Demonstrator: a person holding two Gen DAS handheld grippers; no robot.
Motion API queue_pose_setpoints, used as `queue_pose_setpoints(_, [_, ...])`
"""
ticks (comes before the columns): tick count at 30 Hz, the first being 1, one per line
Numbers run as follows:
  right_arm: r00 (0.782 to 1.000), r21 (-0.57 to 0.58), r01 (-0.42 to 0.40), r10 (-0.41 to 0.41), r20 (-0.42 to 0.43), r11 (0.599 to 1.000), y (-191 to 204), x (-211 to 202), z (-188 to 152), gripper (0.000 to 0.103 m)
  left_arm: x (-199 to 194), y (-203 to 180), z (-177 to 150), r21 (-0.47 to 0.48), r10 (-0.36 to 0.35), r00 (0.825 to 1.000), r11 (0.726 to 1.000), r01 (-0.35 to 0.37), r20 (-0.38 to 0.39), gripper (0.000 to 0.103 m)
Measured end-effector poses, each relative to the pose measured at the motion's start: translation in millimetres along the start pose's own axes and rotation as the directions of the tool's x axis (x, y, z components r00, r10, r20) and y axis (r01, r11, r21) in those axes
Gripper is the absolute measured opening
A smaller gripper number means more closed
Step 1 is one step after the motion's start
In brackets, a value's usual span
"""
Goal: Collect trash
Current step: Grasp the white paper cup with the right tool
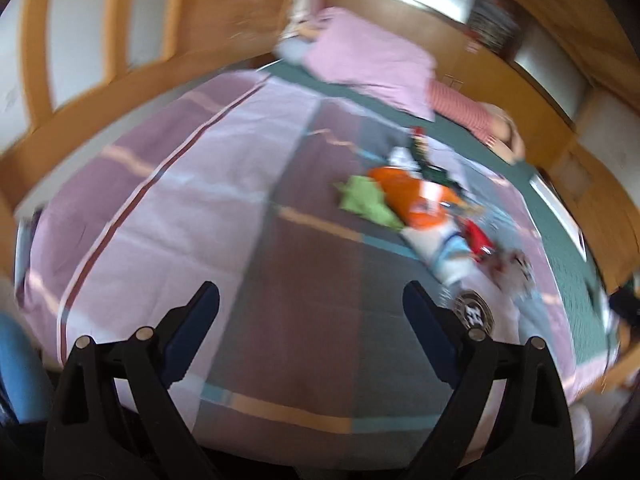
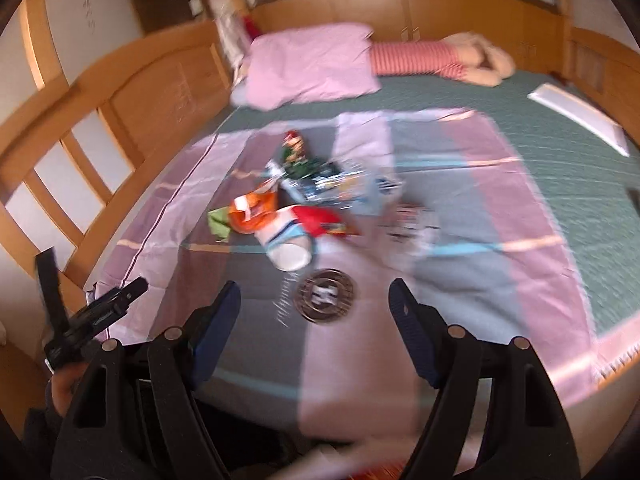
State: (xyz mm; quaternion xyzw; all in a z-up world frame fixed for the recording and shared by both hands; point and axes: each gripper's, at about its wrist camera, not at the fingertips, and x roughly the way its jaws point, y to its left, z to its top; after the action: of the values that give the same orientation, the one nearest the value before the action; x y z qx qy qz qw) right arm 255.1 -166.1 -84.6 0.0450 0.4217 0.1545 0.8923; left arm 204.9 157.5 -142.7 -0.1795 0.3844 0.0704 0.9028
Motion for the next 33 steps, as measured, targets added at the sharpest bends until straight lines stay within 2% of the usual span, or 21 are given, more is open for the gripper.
queue_pose_setpoints(2, [0.998,-0.051,0.037,-0.040,-0.055,0.998,15.9,46.8,11.8,0.075,5.6,12.7,-0.9,-0.063,0.010,1.000,0.998,-0.012,-0.029,0.094])
queue_pose_setpoints(4, [0.992,-0.085,0.057,-0.066,-0.106,0.995,24.1,85.6,17.3,0.075,7.7,19.7,-2.4,-0.080,0.031,0.999,0.996,-0.034,-0.045,0.094])
queue_pose_setpoints(9, [0.964,-0.116,0.130,-0.153,-0.219,0.985,29.1,173.6,29.3,0.075,19.7,34.3,-5.3,-0.128,0.071,0.994,0.988,-0.082,-0.088,0.094])
queue_pose_setpoints(10, [0.958,-0.125,0.138,-0.164,-0.235,0.983,29.7,185.7,31.1,0.077,20.6,34.5,-6.3,-0.132,0.073,0.992,0.988,-0.085,-0.098,0.094])
queue_pose_setpoints(12, [0.955,-0.123,0.123,-0.151,-0.255,0.985,30.2,203.2,34.9,0.089,24.1,34.5,-6.9,-0.126,0.080,0.991,0.988,-0.093,-0.107,0.094])
queue_pose_setpoints(13, [0.953,-0.113,0.121,-0.147,-0.264,0.986,29.3,209.8,36.9,0.089,25.4,33.7,-6.5,-0.121,0.082,0.991,0.988,-0.095,-0.108,0.094])
queue_pose_setpoints(16, [0.953,-0.091,0.090,-0.112,-0.280,0.992,30.5,219.9,41.2,0.088,28.3,31.3,-7.6,-0.112,0.085,0.990,0.989,-0.098,-0.114,0.094])
queue_pose_setpoints(17, [0.958,-0.081,0.061,-0.081,-0.275,0.995,31.6,218.9,41.0,0.084,28.9,31.2,-7.9,-0.115,0.082,0.990,0.989,-0.096,-0.118,0.094])
queue_pose_setpoints(18, [0.959,-0.081,0.043,-0.064,-0.276,0.996,33.1,220.0,41.2,0.071,29.4,31.3,-7.9,-0.119,0.080,0.989,0.988,-0.094,-0.121,0.094])
queue_pose_setpoints(24, [0.952,-0.146,-0.049,0.002,-0.305,0.988,59.7,200.4,23.1,0.068,28.9,35.4,-7.1,-0.145,0.077,0.989,0.985,-0.094,-0.124,0.094])
queue_pose_setpoints(28, [0.920,-0.045,-0.176,0.148,-0.362,0.983,68.3,182.7,2.4,0.068,24.0,38.8,-6.9,-0.164,0.090,0.990,0.981,-0.107,-0.105,0.094])
queue_pose_setpoints(33, [0.852,0.055,-0.315,0.308,-0.425,0.948,87.5,168.5,-26.3,0.068,20.7,49.1,-7.1,-0.229,0.083,0.991,0.968,-0.104,-0.101,0.094])
